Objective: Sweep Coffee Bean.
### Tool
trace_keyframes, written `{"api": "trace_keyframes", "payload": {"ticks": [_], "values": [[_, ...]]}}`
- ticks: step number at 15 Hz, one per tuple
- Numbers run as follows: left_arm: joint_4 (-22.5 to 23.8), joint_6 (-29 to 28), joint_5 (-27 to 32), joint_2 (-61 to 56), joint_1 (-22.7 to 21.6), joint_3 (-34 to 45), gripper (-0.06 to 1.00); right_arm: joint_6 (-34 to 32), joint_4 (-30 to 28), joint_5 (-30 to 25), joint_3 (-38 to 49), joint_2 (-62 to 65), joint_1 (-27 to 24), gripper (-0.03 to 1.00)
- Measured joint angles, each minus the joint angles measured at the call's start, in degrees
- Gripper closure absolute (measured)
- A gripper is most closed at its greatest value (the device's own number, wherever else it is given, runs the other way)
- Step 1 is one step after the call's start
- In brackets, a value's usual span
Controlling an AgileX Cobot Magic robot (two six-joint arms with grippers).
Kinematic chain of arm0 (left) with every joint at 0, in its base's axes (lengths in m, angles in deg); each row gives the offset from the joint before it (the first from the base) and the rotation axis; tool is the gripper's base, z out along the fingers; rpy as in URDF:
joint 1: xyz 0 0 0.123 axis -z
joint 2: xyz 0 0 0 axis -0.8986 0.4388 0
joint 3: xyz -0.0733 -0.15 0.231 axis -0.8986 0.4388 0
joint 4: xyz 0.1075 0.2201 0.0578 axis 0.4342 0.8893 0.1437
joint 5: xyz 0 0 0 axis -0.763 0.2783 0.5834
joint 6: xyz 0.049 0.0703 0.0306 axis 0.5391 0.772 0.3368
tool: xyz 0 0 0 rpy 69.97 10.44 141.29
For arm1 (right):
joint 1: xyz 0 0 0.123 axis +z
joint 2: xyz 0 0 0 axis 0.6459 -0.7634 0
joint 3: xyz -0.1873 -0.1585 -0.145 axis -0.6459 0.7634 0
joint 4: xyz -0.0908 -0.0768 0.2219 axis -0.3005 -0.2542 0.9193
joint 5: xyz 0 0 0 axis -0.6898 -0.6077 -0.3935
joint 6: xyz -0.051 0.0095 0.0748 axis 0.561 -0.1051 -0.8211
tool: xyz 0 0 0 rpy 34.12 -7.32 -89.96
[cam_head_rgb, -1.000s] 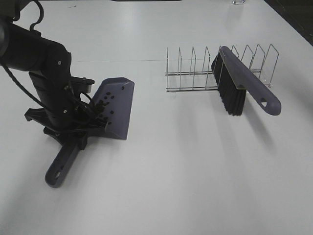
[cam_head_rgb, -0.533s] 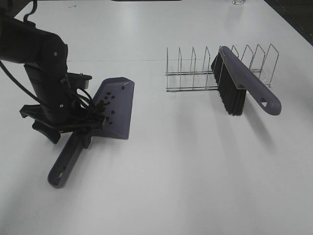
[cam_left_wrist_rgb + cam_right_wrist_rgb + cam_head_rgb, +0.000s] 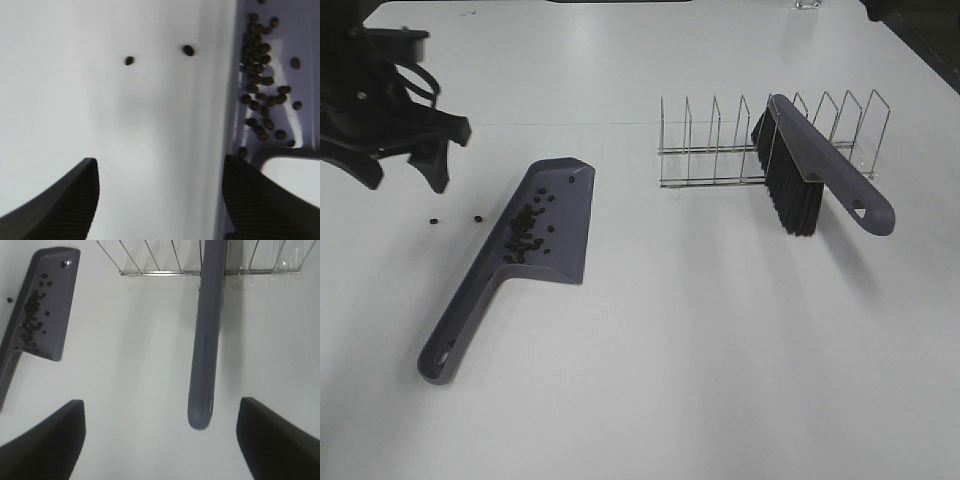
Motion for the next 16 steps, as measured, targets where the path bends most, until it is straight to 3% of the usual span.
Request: {"api": "trace_keyframes", "payload": {"ticks": [4,9,14,16], "values": [[0.2,3.2,3.4,-9.2,-10.9,1.0,0.31,0.5,-1.3,-0.1,11.2,13.9,0.0,0.23],[-0.1,4.0,1.1,-27.9,-11.3,19.5,0.31,0.5,-1.3,-0.1,21.6,28.4,0.0,0.23],[-0.1,3.8,1.1,-54.0,-11.3,39.2,0.31,0.5,0.1,-0.2,35.0,48.7,0.0,0.23],[0.0,3.8,1.8,-68.8,-11.3,44.9,0.31,0.5,-2.7,-0.2,41.3,56.7,0.0,0.24]]}}
